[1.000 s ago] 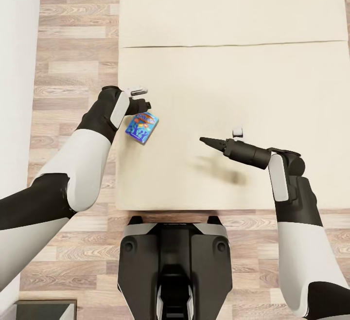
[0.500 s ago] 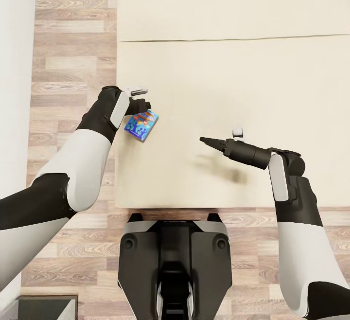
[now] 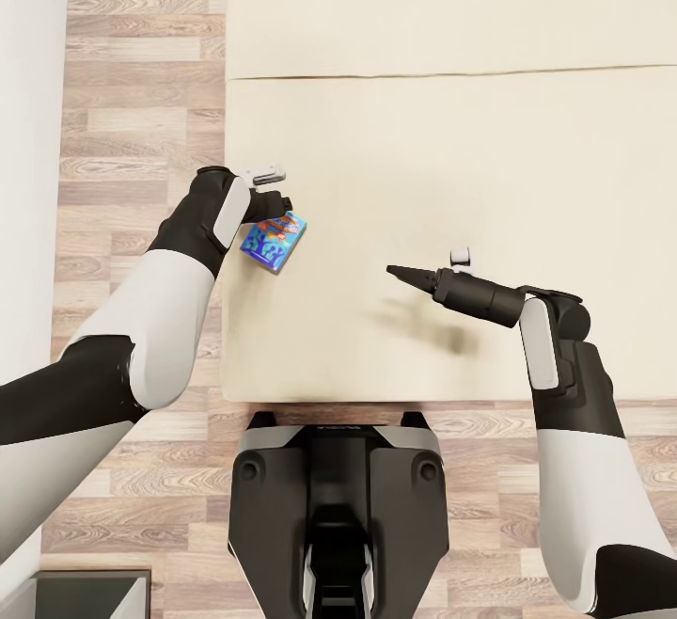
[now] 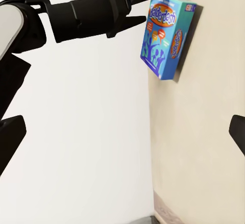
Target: Put all the toys in the child's room - the three board games (two on the bed and one on the table), the two jigsaw puzzles on the table, and the tennis ball on the table - inside the toy box on the table in the child's room.
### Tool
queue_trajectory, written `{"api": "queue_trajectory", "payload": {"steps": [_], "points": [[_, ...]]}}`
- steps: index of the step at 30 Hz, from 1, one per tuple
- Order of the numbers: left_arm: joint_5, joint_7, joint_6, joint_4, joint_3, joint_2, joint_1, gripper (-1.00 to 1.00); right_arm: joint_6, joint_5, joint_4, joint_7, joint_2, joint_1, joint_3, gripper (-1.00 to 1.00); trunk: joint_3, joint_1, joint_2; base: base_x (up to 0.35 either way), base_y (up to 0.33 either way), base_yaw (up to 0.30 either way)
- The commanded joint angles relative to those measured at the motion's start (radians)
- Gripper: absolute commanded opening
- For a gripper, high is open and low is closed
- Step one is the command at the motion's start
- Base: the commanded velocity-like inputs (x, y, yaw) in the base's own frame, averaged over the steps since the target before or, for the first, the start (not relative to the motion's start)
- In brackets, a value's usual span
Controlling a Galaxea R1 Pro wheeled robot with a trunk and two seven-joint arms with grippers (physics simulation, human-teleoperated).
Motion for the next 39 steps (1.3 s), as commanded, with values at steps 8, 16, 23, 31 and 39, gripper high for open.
{"api": "queue_trajectory", "payload": {"steps": [8, 16, 23, 31, 39], "points": [[0.01, 0.008, 0.002, -0.001, 0.004, -0.001, 0.0, 1.0, 0.003, 0.004, 0.0, 0.006, 0.0, 0.0, -0.001, 1.0, -0.001, 0.001, -0.002, 0.0, 0.0, 0.0], [0.01, 0.008, 0.001, -0.001, 0.004, -0.001, 0.0, 1.0, 0.003, 0.004, 0.0, 0.006, 0.0, 0.0, -0.002, 1.0, -0.001, 0.001, -0.002, 0.0, 0.0, 0.0], [0.01, 0.008, 0.001, -0.001, 0.004, -0.001, 0.0, 1.0, 0.003, 0.004, 0.001, 0.004, 0.001, 0.0, -0.001, 1.0, -0.001, 0.001, -0.002, 0.0, 0.0, 0.0], [0.01, 0.008, 0.001, -0.001, 0.004, -0.001, 0.0, 1.0, 0.003, 0.004, 0.001, 0.003, 0.001, 0.0, -0.003, 1.0, -0.001, 0.001, -0.002, 0.0, 0.0, 0.0], [0.01, 0.008, 0.001, -0.001, 0.004, -0.001, 0.0, 1.0, 0.003, 0.003, 0.001, 0.003, 0.0, 0.0, -0.001, 1.0, -0.002, 0.001, -0.002, 0.0, 0.0, 0.0]]}}
